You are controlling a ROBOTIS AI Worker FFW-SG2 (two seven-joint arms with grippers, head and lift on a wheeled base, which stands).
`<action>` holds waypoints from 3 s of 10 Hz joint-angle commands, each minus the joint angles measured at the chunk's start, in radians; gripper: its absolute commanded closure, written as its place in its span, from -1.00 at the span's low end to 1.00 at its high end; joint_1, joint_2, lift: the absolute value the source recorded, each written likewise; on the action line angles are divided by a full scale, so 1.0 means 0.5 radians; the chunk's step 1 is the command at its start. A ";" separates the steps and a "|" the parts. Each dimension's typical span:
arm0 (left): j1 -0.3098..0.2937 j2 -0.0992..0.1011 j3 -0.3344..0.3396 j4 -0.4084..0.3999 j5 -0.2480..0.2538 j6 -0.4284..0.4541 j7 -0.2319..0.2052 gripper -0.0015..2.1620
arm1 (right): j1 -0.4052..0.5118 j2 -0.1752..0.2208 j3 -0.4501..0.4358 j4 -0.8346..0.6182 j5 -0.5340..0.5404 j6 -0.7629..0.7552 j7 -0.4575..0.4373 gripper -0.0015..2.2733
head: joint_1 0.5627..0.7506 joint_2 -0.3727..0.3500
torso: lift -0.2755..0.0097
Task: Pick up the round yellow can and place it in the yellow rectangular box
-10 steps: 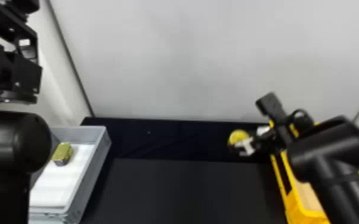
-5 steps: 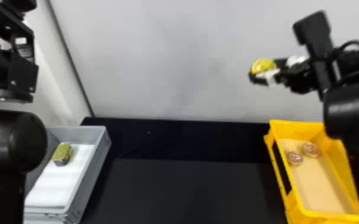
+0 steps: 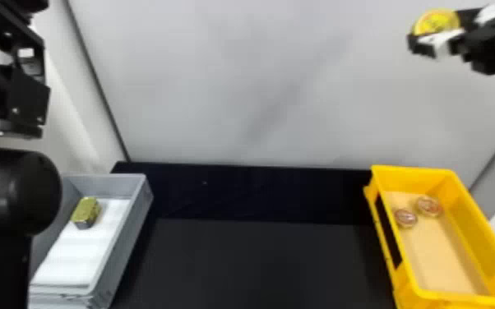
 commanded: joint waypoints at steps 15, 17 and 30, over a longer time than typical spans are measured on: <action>-0.035 0.019 -0.009 -0.006 -0.009 0.030 -0.028 -0.87 | 0.402 -0.136 -0.778 0.783 -0.562 -0.368 -0.374 -0.25 | 0.05 0.18 | 0.92; -0.035 0.019 -0.012 -0.003 -0.009 0.030 -0.028 -0.87 | 0.408 -0.163 -0.787 0.988 -0.596 -0.442 -0.398 -0.25 | 0.05 0.18 | 0.92; -0.029 0.013 -0.015 -0.003 -0.012 0.024 -0.031 -0.87 | 0.555 -0.206 -0.763 1.835 -0.964 -0.598 -0.475 -0.25 | 0.05 0.18 | 0.92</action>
